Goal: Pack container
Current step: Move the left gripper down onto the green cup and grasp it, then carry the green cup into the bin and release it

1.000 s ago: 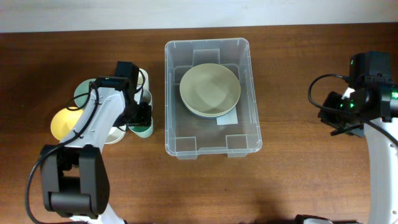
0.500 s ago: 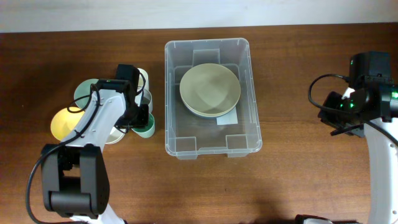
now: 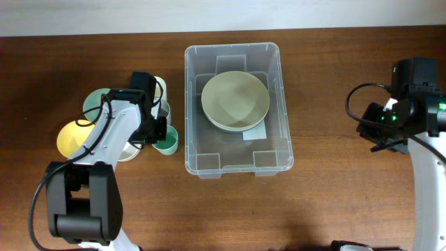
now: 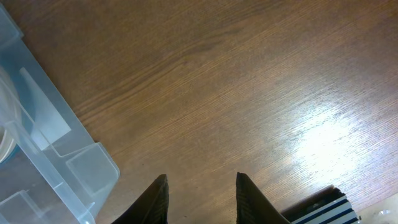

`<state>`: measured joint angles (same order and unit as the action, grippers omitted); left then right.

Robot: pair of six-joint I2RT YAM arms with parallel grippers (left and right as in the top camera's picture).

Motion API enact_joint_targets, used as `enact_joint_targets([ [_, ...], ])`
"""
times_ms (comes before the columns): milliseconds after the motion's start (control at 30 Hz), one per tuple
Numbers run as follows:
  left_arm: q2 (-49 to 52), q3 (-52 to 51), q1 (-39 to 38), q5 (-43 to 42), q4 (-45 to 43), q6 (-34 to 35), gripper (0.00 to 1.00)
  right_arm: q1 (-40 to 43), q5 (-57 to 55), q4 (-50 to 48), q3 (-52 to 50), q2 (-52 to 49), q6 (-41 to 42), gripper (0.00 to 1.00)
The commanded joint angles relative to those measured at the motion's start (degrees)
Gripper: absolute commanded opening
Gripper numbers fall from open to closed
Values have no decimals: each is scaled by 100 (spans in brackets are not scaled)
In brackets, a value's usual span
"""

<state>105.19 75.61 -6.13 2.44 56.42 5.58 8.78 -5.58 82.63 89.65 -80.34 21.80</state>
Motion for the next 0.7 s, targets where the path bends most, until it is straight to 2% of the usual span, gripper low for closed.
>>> enact_joint_targets([
  [0,9,-37,20,-9,7,-9,0,-52,-116,-20,-31,28,-57,31],
  [200,-621,404,-129,-4,527,-9,0,-52,-116,-33,-31,28,-57,31],
  [300,-1235,1049,-280,13,1196,-9,0,-52,-116,-57,-31,28,-59,31],
  [433,-1727,1738,-463,35,1567,-9,0,-52,-116,-63,-31,28,-57,31],
  [567,-1985,2256,-872,33,1482,-11,0,-52,-116,-63,-31,28,-59,32],
  [667,-1880,2280,-1239,33,1342,-48,0,-52,-116,-66,-31,31,-57,31],
])
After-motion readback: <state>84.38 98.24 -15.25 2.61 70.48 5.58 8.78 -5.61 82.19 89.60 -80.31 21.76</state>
